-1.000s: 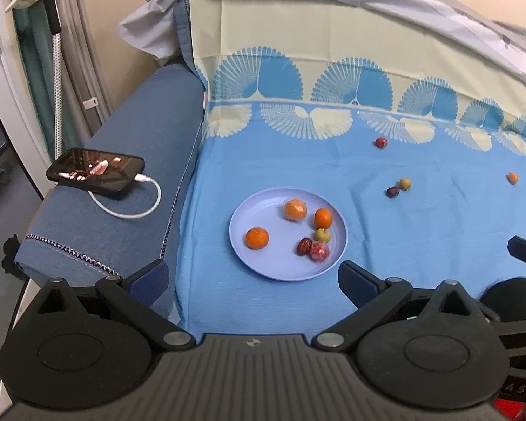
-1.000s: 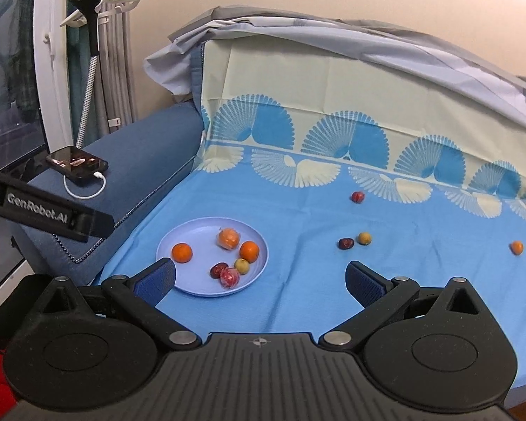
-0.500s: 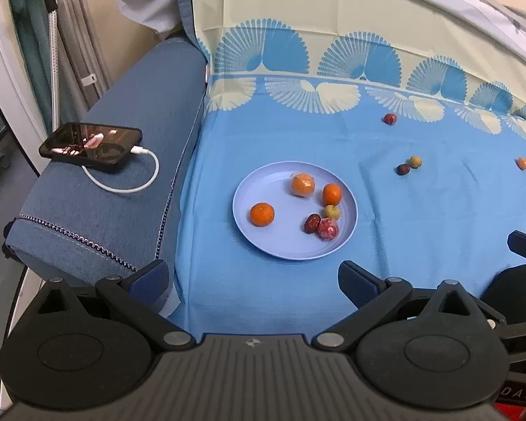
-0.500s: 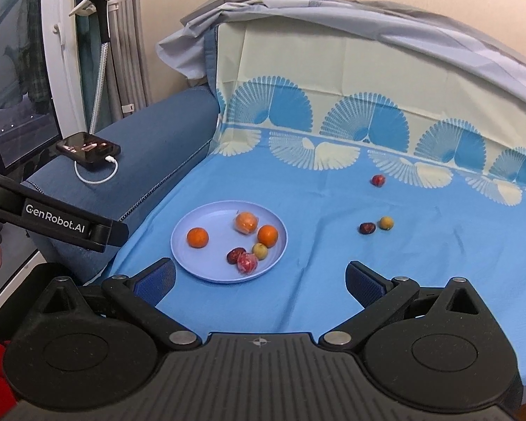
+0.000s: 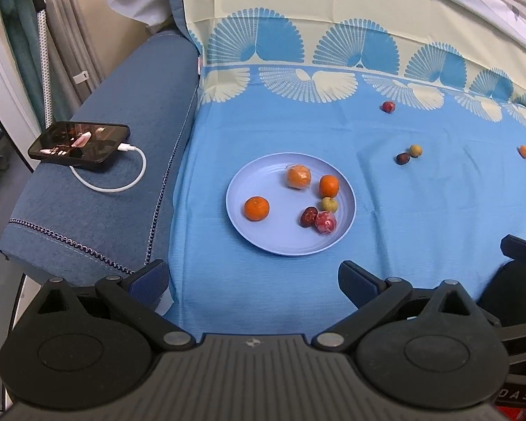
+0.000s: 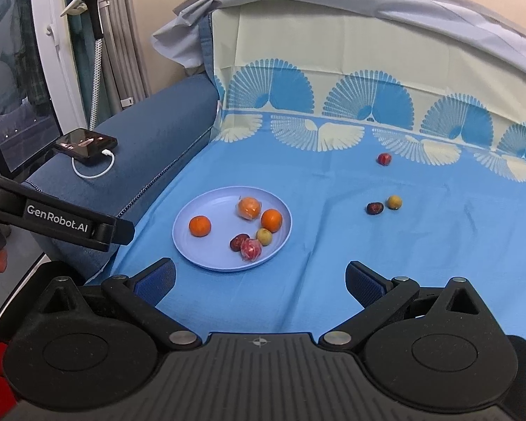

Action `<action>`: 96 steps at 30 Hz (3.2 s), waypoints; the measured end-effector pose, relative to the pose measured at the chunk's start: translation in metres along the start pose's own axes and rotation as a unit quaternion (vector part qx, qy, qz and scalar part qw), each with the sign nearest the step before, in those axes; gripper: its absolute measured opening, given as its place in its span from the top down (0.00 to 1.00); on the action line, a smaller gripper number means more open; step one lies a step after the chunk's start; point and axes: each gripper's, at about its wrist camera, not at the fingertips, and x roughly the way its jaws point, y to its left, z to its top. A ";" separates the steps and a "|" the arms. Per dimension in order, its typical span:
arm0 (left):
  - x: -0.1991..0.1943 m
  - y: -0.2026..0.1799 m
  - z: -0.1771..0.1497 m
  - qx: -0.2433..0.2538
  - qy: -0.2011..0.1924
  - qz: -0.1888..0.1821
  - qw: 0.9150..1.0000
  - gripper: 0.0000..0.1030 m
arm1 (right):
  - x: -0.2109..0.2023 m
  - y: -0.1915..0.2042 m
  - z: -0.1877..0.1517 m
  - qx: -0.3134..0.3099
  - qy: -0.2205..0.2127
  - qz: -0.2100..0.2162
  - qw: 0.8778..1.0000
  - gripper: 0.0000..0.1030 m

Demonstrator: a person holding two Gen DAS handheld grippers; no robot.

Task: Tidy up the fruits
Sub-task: 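Lift both open tools away from the plate, then grasp a yellow pear-like fruit with the left tool while the right tool grasps a large orange, then carry the yellow fruit and large orange over the plate with both tools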

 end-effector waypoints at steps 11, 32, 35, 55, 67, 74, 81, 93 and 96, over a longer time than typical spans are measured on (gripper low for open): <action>0.021 -0.014 0.006 0.020 0.030 0.007 0.999 0.00 | 0.015 -0.025 -0.002 0.052 0.015 0.008 0.999 0.01; 0.112 -0.150 0.102 0.107 0.032 -0.046 0.993 0.00 | 0.065 -0.216 0.011 0.195 -0.001 -0.174 0.965 0.01; 0.138 -0.179 0.121 0.128 0.029 -0.056 0.990 0.00 | 0.077 -0.253 0.014 0.208 -0.010 -0.212 0.955 0.01; 0.324 -0.323 0.189 0.350 0.091 -0.175 0.916 0.00 | 0.222 -0.595 0.053 0.253 -0.016 -0.461 0.851 0.01; 0.335 -0.307 0.200 0.309 0.075 -0.236 0.918 0.71 | 0.240 -0.595 0.043 0.256 -0.033 -0.422 0.869 0.60; 0.278 -0.278 0.201 0.260 0.052 -0.236 0.935 0.71 | 0.196 -0.526 0.059 0.237 -0.075 -0.366 0.897 0.60; 0.196 -0.234 0.190 0.192 0.027 -0.219 0.956 0.71 | 0.121 -0.406 0.061 0.227 -0.105 -0.311 0.917 0.60; 0.106 -0.135 0.138 0.101 0.024 -0.176 0.979 0.71 | 0.063 -0.195 0.036 0.212 -0.021 -0.127 0.969 0.60; 0.086 -0.104 0.124 0.073 0.014 -0.171 0.982 0.71 | 0.050 -0.156 0.034 0.215 -0.009 -0.076 0.974 0.60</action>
